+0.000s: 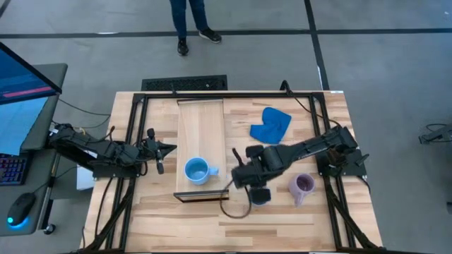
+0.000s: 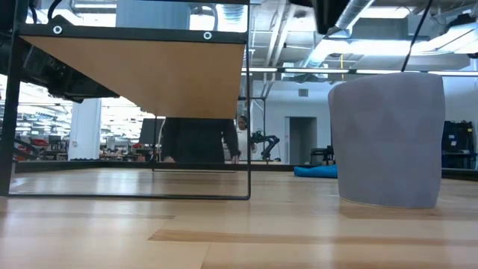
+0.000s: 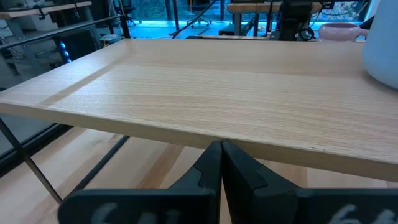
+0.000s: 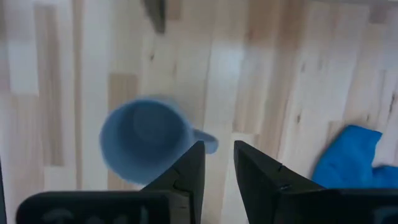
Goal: Stack small to large cups/mugs on shelf
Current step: Put the blue mug on the shelf
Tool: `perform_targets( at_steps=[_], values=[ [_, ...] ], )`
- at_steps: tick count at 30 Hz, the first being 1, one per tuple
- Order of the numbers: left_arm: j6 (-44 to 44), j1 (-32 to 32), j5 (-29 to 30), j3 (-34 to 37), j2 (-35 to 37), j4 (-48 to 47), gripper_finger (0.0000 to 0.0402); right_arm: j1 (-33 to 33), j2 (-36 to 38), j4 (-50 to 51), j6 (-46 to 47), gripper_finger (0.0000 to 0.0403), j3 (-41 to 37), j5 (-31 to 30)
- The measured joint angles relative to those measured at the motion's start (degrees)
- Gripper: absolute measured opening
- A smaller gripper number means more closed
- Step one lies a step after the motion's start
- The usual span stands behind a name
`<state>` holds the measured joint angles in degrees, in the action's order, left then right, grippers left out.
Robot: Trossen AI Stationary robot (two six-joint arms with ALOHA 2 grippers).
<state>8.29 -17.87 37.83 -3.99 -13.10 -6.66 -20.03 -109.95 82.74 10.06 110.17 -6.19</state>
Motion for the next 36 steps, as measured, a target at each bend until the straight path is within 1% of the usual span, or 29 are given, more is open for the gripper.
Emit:
perform_targets(
  at_steps=[6,10,14,18,21,31,36],
  values=[
    [0.29,0.02,-0.01,0.0,0.0,0.0,0.0,-3.01,0.61,-1.21,-1.88,0.0107,-6.01,-1.37],
    [2.98,0.02,-0.01,0.0,-0.01,0.0,0.0,-3.67,0.35,-1.58,-4.78,0.0107,-10.88,-1.34],
    [4.3,0.02,-0.01,0.0,-0.02,0.0,0.0,-3.63,0.52,-3.33,-6.5,0.0107,-11.3,-1.37],
    [4.42,0.02,0.01,0.0,-0.02,0.0,0.0,-3.61,0.55,-8.33,-11.03,0.0107,-11.3,-1.26],
    [4.42,0.02,-0.01,0.0,-0.02,-0.03,0.0,-3.63,0.04,-9.74,-13.5,0.0107,-11.27,-1.17],
    [4.42,0.02,-0.04,-0.04,0.0,-0.28,0.0,-3.74,-0.04,-11.3,-13.7,0.0107,-11.38,-0.75],
    [4.51,0.02,-1.07,-0.07,0.0,-0.34,0.0,-3.73,-0.09,-12.76,-13.34,0.0107,-15.65,-0.44]
  ],
)
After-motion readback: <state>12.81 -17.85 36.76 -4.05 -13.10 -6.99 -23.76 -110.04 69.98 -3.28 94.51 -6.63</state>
